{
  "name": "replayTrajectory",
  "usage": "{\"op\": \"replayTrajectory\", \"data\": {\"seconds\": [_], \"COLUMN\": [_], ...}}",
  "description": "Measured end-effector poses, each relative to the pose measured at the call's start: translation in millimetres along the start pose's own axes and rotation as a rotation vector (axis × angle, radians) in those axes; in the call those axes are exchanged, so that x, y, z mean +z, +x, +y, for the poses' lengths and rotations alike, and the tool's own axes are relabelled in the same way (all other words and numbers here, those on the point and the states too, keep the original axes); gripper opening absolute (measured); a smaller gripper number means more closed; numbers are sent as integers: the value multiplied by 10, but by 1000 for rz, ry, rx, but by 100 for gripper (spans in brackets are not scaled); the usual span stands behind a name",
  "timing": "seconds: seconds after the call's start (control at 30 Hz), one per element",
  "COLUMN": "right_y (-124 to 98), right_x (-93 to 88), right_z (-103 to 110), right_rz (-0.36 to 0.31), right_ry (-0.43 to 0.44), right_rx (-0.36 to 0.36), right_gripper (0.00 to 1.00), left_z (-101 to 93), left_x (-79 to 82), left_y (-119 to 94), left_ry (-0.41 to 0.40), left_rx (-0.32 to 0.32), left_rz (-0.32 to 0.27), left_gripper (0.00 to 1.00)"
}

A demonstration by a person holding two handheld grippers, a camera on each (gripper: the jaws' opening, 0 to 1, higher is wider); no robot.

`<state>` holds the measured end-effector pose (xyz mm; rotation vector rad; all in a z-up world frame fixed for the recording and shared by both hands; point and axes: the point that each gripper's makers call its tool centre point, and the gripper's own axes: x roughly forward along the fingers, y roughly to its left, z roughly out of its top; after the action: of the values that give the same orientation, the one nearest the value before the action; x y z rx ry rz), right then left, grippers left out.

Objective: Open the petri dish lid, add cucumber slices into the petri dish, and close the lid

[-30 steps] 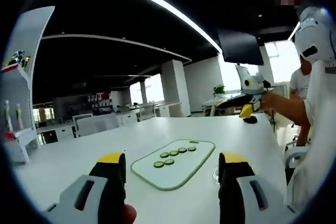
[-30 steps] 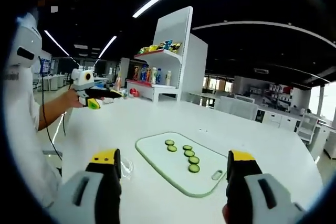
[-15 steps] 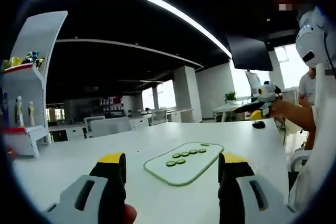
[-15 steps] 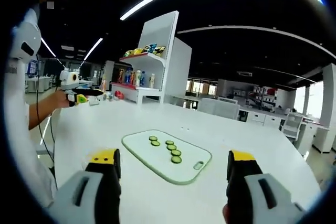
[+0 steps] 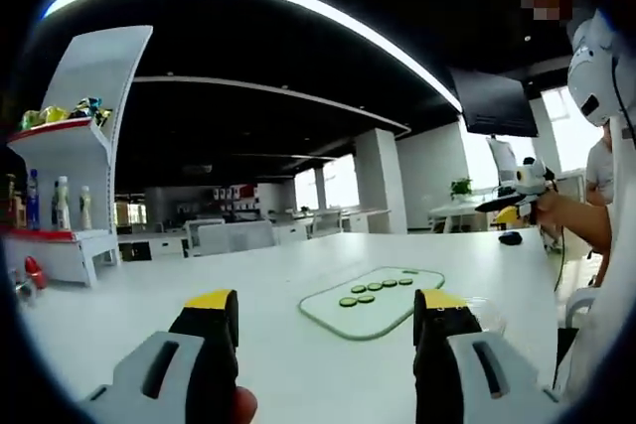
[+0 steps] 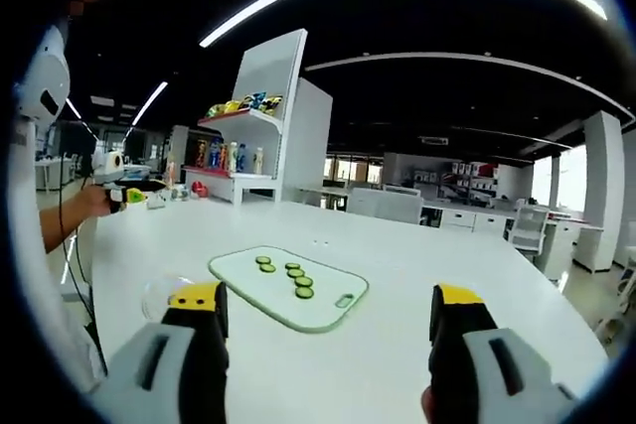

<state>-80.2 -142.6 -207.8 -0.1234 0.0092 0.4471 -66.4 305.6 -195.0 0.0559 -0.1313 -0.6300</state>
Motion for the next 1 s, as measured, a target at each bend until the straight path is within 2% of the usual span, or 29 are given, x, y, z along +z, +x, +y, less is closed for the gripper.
{"op": "replayTrajectory", "data": {"seconds": [0.33,0.43,0.6,0.77,1.0], "right_y": [-215,-326,-473,-584,-634], "right_x": [1,-12,-88,-172,-223], "right_z": [-156,-242,-315,-338,-340], "right_rz": [-24,-43,-48,-37,-37], "right_ry": [17,34,70,82,97], "right_rx": [-75,-118,-150,-177,-198], "right_gripper": [83,83,83,83,83], "left_z": [39,72,163,203,188], "left_x": [-114,-160,-193,-257,-301], "left_y": [-135,-191,-298,-399,-432], "left_ry": [-17,-20,-23,-30,-43], "left_rx": [37,58,101,134,136], "left_rz": [3,13,21,27,41], "left_gripper": [72,73,73,73,74]}}
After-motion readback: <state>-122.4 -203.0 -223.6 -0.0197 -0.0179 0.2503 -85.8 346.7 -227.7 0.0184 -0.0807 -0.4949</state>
